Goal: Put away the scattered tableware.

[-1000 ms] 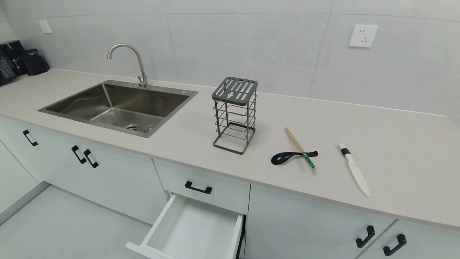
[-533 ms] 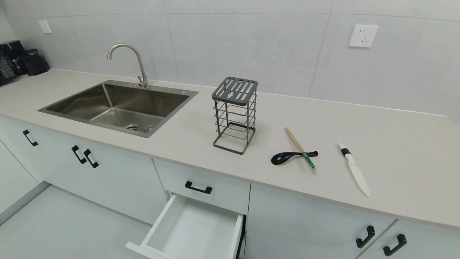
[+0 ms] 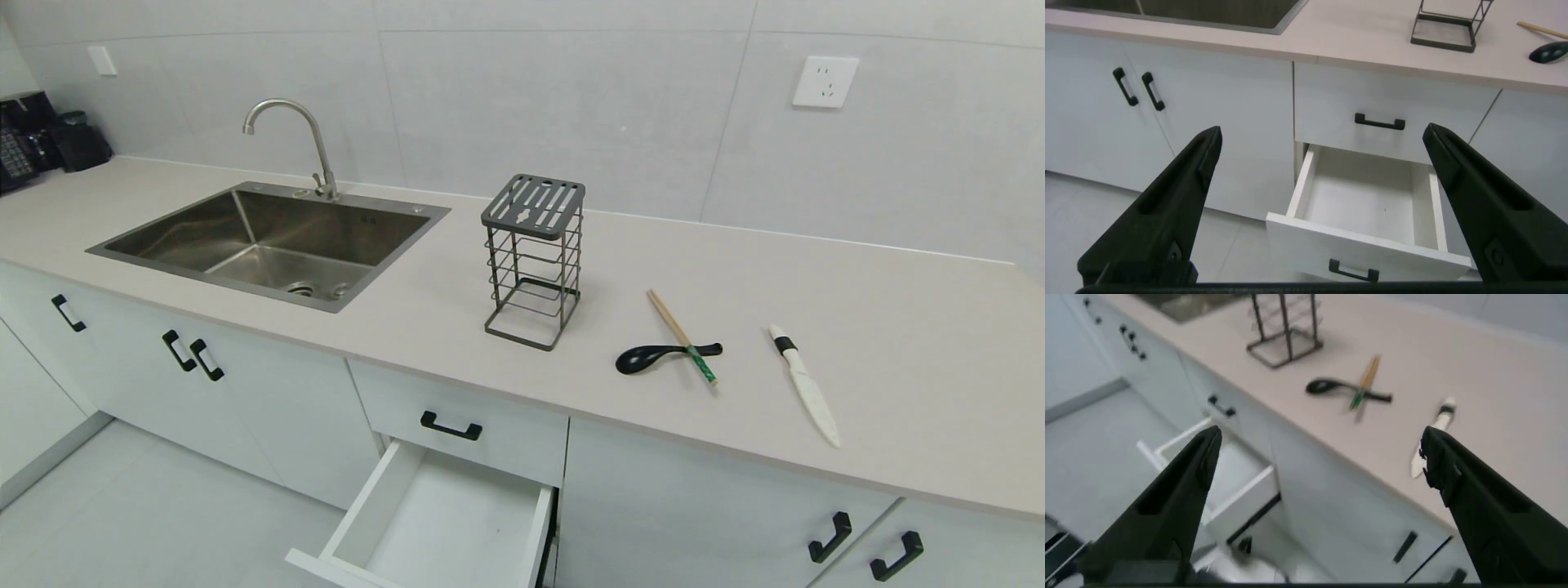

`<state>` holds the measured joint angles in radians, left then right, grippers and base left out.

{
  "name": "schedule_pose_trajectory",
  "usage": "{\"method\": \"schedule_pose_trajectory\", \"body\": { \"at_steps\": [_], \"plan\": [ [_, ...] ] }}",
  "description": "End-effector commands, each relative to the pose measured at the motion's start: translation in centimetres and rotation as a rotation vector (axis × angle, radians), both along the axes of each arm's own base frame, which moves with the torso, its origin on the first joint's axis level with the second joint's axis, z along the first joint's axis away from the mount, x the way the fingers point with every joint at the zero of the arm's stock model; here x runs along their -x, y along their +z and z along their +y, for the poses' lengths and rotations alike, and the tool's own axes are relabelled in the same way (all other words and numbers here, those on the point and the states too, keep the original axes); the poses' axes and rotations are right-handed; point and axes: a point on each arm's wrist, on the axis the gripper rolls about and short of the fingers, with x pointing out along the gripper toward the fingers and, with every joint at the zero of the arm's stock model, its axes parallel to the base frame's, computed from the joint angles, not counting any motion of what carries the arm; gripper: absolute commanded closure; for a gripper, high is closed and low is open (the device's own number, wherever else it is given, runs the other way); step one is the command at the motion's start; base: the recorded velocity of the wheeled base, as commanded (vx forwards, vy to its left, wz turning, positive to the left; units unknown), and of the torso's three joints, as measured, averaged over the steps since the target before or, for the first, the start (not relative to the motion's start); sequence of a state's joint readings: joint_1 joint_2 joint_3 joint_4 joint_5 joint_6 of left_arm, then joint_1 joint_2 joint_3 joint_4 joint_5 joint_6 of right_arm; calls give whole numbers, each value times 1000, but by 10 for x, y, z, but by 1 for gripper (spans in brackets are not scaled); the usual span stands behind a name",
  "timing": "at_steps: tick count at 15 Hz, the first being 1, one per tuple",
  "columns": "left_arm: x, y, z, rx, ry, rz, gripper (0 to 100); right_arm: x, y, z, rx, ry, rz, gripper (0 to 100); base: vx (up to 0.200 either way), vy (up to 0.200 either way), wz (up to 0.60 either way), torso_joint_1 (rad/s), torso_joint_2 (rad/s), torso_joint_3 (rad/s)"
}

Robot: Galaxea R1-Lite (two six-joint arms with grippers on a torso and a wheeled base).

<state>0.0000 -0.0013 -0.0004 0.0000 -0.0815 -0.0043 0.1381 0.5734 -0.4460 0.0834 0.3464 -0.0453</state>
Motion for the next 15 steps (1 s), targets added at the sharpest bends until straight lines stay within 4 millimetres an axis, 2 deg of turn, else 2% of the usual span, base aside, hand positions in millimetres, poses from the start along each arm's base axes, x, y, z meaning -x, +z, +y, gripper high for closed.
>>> {"method": "schedule_pose_trajectory", "body": {
  "at_steps": [1,2,4,5,6,7,8,11,12,13,15],
  "plan": [
    [0,0,0,0,0,2,0,-56,-14,14,59,67,291,0,0,0,0,0,0,0],
    [0,0,0,0,0,2,0,-78,-16,23,114,91,363,0,0,0,0,0,0,0],
    [0,0,0,0,0,2,0,-104,-22,31,155,61,446,0,0,0,0,0,0,0],
    [0,0,0,0,2,2,0,-130,-24,38,176,44,495,0,0,0,0,0,0,0],
    [0,0,0,0,0,2,0,-143,-23,41,173,41,486,0,0,0,0,0,0,0],
    [0,0,0,0,0,2,0,-144,-22,41,173,41,483,0,0,0,0,0,0,0],
    [0,0,0,0,2,0,0,-157,-25,44,180,17,471,0,0,0,0,0,0,0],
    [0,0,0,0,2,2,0,-171,-32,48,190,3,466,0,0,0,0,0,0,0],
    [0,0,0,2,2,2,0,-183,-41,56,206,2,469,0,0,0,0,0,0,0],
    [0,0,0,2,2,2,0,-184,-42,57,206,1,469,0,0,0,0,0,0,0],
    [0,0,0,2,2,2,0,-204,-52,72,206,17,494,0,0,0,0,0,0,0]
  ]
}}
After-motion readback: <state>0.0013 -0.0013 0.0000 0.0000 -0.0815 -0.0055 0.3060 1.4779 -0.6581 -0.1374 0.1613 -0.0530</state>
